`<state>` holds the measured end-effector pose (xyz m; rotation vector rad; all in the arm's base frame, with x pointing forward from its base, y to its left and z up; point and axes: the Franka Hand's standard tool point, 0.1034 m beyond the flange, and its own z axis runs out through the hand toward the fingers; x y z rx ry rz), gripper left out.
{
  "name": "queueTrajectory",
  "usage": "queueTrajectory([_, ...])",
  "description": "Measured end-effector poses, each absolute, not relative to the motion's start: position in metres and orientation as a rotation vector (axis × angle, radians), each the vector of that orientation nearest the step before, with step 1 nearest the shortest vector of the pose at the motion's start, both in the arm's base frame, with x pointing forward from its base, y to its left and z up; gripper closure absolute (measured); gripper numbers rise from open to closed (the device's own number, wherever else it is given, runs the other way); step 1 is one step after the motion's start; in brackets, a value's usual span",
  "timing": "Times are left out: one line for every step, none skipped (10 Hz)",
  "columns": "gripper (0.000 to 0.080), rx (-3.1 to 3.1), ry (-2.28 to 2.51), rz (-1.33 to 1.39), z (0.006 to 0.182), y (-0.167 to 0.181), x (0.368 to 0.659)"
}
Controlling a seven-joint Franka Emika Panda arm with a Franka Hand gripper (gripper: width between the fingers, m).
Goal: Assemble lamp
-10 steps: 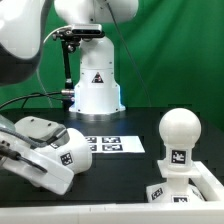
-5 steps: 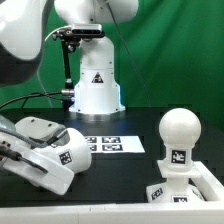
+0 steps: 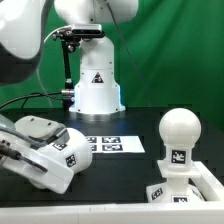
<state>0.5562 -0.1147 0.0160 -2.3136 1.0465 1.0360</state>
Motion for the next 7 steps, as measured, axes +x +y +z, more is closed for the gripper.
queueTrajectory([0.0751,-2.316,1.045,1.034,0.017,-0.115,0.557])
queueTrajectory([0.0751,-2.336,1.037,1.007,0.022,-0.112,0.564])
queueTrajectory([0.0751,-2.368,1.028,0.955,0.037,-0.105,0.575])
queueTrajectory([0.0751,-2.364,1.017,0.963,0.061,-0.096,0.580])
queueTrajectory([0.0751,-2.369,1.007,0.955,0.087,-0.089,0.588])
queueTrajectory([0.0751,-2.441,0.993,0.861,0.108,-0.086,0.604])
queueTrajectory([0.0751,-2.500,0.963,0.810,0.129,-0.079,0.612])
